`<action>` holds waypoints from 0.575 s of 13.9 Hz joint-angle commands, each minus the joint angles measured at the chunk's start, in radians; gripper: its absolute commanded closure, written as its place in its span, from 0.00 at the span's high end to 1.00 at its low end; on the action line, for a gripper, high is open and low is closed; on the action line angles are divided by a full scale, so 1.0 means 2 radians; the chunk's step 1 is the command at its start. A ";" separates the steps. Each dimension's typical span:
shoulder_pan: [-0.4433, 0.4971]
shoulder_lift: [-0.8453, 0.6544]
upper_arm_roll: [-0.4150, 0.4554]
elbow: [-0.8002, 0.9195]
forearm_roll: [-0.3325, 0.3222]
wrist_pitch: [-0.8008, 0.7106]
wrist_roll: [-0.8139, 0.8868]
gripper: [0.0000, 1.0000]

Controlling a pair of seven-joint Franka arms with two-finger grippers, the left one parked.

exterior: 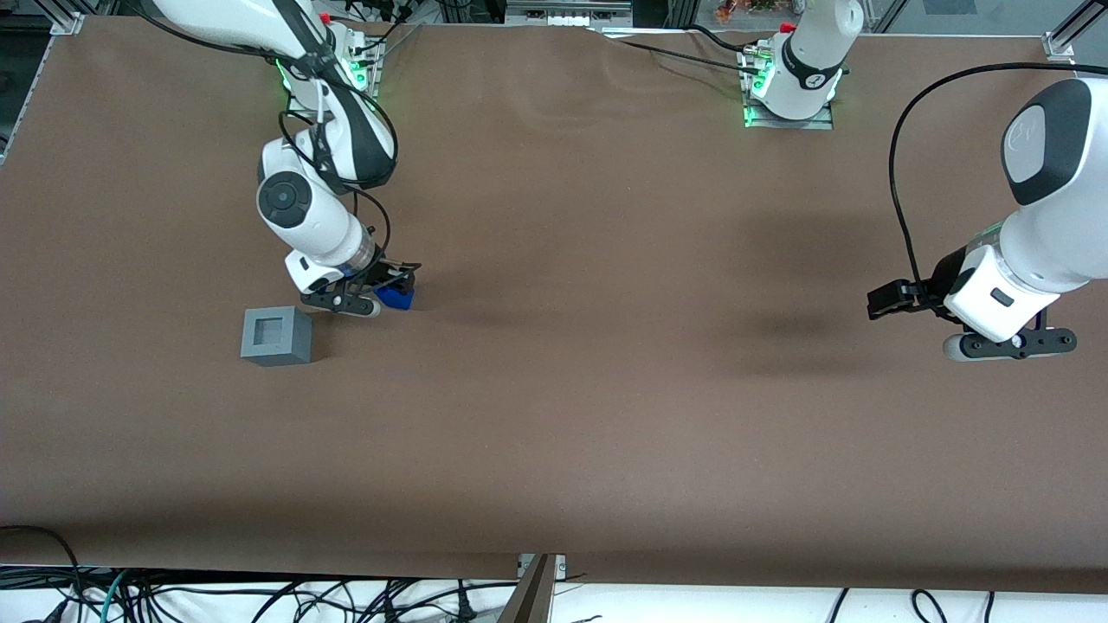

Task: Insert blue part into gray base with right arm
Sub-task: 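Lift the blue part and carry it over the gray base's opening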

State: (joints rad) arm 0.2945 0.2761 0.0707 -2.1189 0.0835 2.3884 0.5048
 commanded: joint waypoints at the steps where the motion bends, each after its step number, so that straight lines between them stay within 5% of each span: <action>1: 0.001 -0.019 -0.040 0.048 -0.001 -0.065 -0.020 0.00; 8: -0.006 -0.008 -0.144 0.088 -0.005 -0.102 -0.208 0.00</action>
State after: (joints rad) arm 0.2794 0.2390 -0.2033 -1.9637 0.0721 2.1999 0.1465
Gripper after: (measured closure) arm 0.493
